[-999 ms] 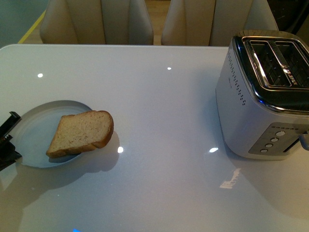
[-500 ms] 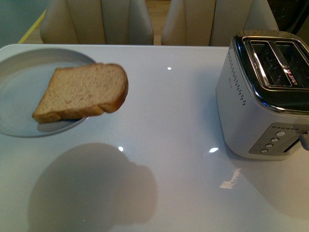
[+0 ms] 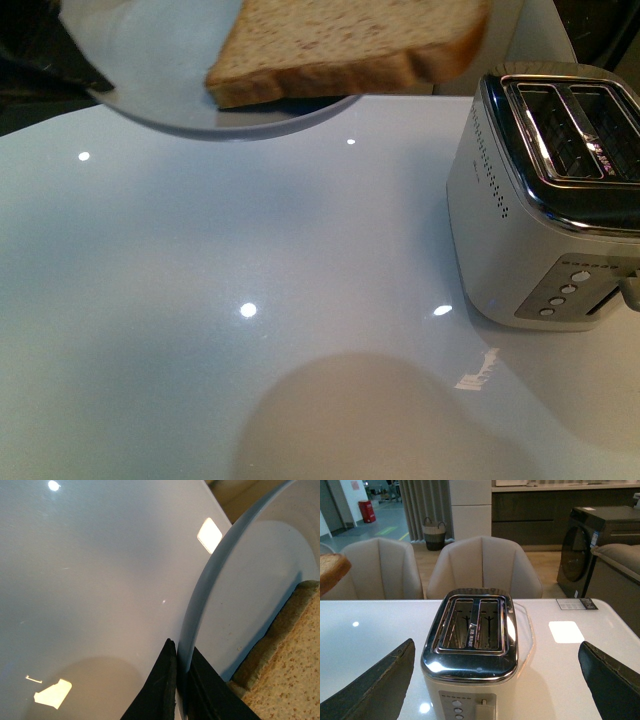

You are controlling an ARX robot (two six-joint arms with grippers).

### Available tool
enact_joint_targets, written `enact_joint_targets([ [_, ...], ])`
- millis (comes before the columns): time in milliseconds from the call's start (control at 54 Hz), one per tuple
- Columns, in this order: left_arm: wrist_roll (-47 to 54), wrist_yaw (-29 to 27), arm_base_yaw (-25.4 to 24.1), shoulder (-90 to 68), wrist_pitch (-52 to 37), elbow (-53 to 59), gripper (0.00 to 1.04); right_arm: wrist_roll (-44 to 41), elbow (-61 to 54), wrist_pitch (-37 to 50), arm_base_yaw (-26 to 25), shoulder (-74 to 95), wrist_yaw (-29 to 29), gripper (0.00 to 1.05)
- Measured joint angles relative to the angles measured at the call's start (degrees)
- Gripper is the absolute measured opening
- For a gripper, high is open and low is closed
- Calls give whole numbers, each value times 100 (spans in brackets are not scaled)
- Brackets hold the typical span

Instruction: Left arm holds plate, right arm toasts bread

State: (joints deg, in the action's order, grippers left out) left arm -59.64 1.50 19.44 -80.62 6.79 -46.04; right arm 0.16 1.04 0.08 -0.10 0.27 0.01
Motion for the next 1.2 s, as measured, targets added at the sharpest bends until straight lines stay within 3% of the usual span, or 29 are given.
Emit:
enact_joint_targets([
  [333,-599,-166,758,0,164,-243,3,0,0,0,0,0,0,96],
  [814,-605,-197,824,0,221,-247,3,17,4,-11,4,11,20,96],
  [888,-605,-197,824,0,223,-249,3,590,409,-1110,190,544,678,96],
  [981,-605,-214,826,0,223,-258,3,1215,684,-1902,216,1215,887,96],
  [1203,-608,-199,826,0,223,-260,3,1556,1003,-726,247,2304,1091,96],
])
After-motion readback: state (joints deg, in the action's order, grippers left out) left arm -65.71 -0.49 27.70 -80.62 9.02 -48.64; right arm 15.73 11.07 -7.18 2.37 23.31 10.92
